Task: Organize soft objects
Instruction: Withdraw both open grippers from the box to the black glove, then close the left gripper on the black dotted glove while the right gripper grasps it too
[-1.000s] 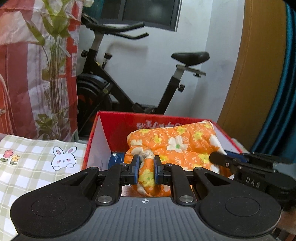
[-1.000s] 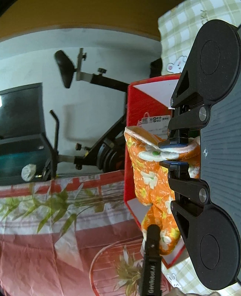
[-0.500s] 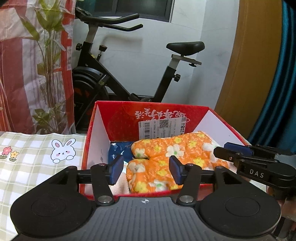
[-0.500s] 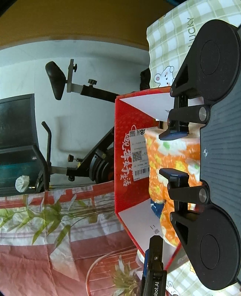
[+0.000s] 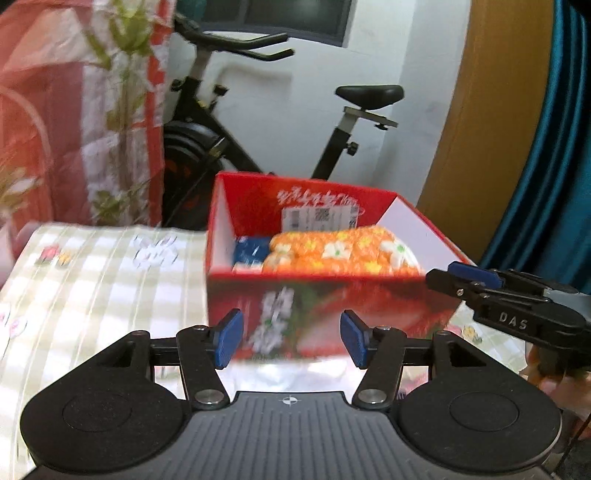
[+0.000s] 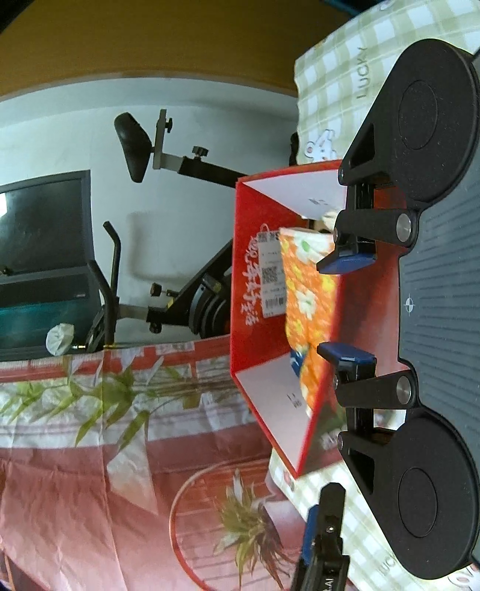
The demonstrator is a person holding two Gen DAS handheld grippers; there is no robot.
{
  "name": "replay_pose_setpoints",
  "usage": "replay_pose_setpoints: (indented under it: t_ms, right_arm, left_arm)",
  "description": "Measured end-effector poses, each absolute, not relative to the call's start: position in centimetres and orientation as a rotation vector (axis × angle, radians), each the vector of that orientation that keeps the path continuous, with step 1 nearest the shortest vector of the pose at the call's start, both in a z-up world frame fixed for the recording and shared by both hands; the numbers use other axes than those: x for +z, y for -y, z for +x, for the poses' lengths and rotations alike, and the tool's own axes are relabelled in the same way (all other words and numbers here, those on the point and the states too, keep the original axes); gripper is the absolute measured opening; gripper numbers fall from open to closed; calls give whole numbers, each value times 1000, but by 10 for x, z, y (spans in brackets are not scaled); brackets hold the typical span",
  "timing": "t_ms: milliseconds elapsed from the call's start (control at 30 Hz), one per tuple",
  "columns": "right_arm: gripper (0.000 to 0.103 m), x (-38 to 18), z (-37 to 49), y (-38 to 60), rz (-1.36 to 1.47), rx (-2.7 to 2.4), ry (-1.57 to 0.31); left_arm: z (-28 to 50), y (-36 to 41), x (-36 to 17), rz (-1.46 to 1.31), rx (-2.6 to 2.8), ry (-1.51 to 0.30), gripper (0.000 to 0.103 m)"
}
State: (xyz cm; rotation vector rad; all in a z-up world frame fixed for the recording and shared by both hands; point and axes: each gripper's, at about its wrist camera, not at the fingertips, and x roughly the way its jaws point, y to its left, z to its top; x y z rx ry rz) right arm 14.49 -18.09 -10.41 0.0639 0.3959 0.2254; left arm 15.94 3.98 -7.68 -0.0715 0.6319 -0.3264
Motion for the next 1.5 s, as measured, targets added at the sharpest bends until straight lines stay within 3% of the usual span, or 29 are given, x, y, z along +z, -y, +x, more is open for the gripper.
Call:
replay_pose_setpoints:
  t_ms: [200, 267, 400, 533, 900, 967, 1033, 1067, 1400, 1500]
  right_arm:
    - [38, -126, 103, 173, 81, 246, -446]
    - [38, -135, 94, 171, 84, 249, -473]
    - [38, -154, 80, 165, 86, 250, -528]
    - [45, -173, 73, 157, 80, 267, -591]
    - [47, -188, 68, 155, 83, 284, -593]
    - [49, -187, 67, 154, 73, 279, -576]
    - [62, -187, 67, 153, 63, 260, -563]
    - [62, -188, 68, 153, 60, 252, -565]
    - [64, -195, 73, 158, 112, 281, -603]
    - [58, -196, 72, 157, 121, 293, -611]
  left_arm:
    - [116, -48, -99, -127, -334, -686, 59]
    - [104, -48, -105, -141, -332, -698, 52]
    - [88, -47, -114, -151, -308, -719, 51]
    - [88, -47, -123, -150, -308, -750, 51]
    - [92, -47, -155, -184, -330, -784, 42]
    - [93, -47, -159, -183, -331, -788, 40]
    - [94, -47, -164, -191, -332, -800, 39]
    - [94, -47, -167, -198, -331, -805, 39]
    - [100, -52, -174, -234, -336, -812, 39]
    - [100, -52, -174, -239, -336, -812, 39]
